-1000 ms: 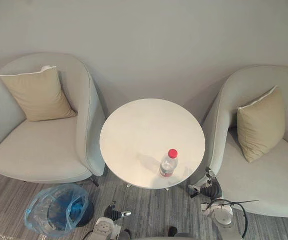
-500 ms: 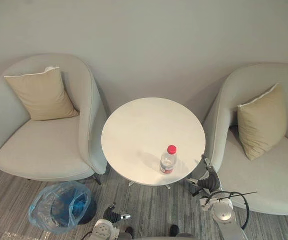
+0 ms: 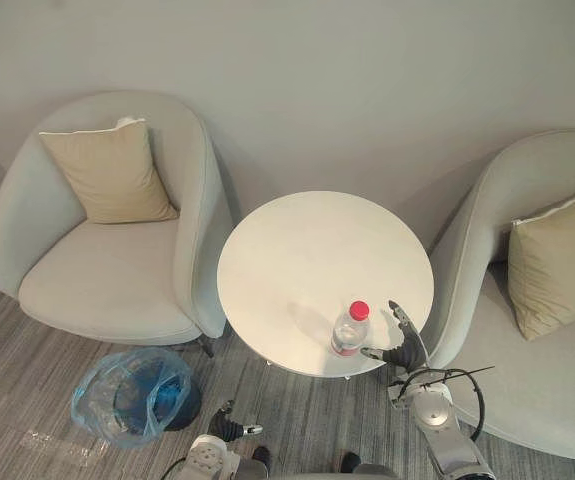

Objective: Gather rubbish on tea table into small bin, then transfer packed bag to large trash can.

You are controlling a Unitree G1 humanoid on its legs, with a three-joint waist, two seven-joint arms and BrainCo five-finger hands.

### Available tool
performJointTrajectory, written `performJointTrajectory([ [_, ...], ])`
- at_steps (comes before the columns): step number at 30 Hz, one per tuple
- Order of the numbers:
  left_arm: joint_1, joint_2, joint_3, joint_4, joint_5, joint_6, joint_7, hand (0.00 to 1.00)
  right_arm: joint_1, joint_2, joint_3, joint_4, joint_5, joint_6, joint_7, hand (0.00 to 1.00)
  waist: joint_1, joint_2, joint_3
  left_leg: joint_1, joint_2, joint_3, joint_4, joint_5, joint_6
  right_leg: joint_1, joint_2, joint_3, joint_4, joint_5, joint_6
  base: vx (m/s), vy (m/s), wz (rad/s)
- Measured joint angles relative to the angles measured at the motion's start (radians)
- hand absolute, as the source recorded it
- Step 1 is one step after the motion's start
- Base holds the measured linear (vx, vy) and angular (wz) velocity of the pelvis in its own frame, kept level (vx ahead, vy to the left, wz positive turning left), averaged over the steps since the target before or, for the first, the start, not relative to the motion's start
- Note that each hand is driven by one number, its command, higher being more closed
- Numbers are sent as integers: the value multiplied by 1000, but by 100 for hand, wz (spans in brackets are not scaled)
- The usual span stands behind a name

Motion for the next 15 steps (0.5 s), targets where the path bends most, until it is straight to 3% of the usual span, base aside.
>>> performJointTrajectory([
  [11, -4, 4, -8, -18, -1, -12, 1, 0, -30, 1, 22, 32, 1, 2, -8, 0, 1, 9, 31, -48, -1, -10, 41, -6, -5, -54, -7, -14, 73, -28, -4, -19, -2, 3],
  [15, -16, 3, -10, -32, -3, -14, 4, 0, -84, 3, 21, 40, 3, 8, -47, 0, 4, 15, 68, -85, -9, -15, 76, -6, -5, -94, -19, -17, 125, -46, -7, -49, 1, 6],
])
